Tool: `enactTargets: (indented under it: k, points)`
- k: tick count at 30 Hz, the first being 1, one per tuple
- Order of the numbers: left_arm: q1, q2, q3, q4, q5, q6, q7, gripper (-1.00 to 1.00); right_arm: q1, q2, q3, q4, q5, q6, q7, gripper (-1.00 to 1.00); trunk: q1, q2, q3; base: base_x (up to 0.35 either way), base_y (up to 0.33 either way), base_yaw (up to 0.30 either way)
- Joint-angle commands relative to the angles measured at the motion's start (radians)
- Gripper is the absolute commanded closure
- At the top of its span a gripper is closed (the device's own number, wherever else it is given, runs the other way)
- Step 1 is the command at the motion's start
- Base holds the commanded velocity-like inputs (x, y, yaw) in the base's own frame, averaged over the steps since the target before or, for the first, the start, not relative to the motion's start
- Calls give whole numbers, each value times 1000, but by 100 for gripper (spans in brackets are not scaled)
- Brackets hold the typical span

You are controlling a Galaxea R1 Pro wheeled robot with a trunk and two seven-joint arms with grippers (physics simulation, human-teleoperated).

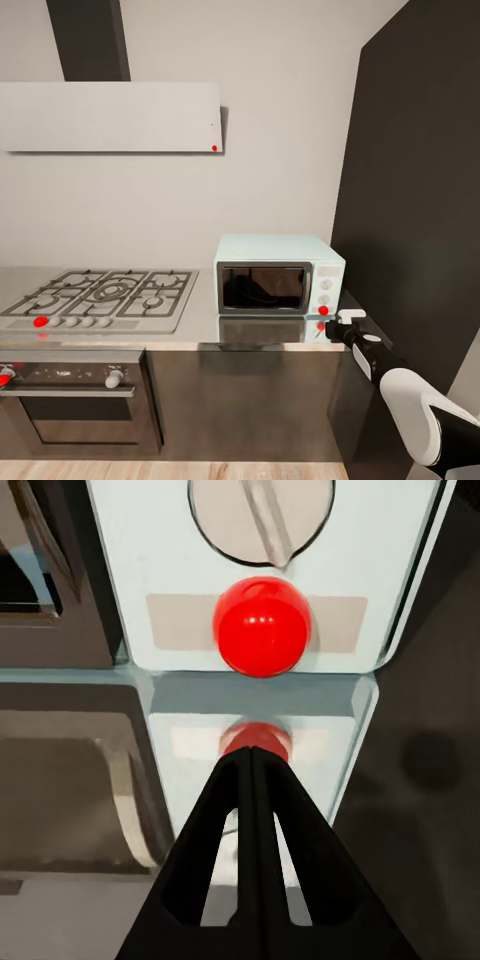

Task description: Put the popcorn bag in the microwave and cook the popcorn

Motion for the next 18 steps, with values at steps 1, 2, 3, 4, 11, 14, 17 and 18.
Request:
enactTargets:
  k: [1, 2, 3, 4, 11, 14, 17, 18]
  points:
    - [-1, 1, -2, 2, 7, -3, -5, -100, -1, 0, -9, 0, 9, -2, 6, 100, 0, -1, -1, 3, 0, 0]
    - [-1, 0, -2, 2, 7, -3, -5, -100, -1, 0, -9, 0, 9, -2, 6, 100, 0, -1, -1, 2, 0, 0]
    - [-1, 0, -2, 2, 7, -3, -5, -100, -1, 0, -9, 0, 9, -2, 6, 100, 0, -1, -1, 1, 0, 0]
    - [-1, 0, -2, 2, 6, -3, -6, -100, -1, 0, -8, 0, 9, -2, 6, 100, 0, -1, -1, 72, 0, 0]
    - [-1, 1, -3, 2, 1, -3, -6, -100, -1, -1, -9, 1, 9, -3, 3, 100, 0, -1, -1, 216, 0, 0]
    - [-1, 1, -3, 2, 1, -3, -6, -100, -1, -1, -9, 1, 9, -3, 1, 100, 0, -1, -1, 242, 0, 0]
    - [-1, 1, -3, 2, 2, -3, -6, -100, -1, -1, -9, 1, 9, -3, -1, 100, 0, -1, -1, 212, 0, 0]
    - [-1, 1, -3, 2, 2, -3, -6, -100, -1, -1, -9, 1, 9, -3, -1, 100, 0, -1, -1, 165, 0, 0]
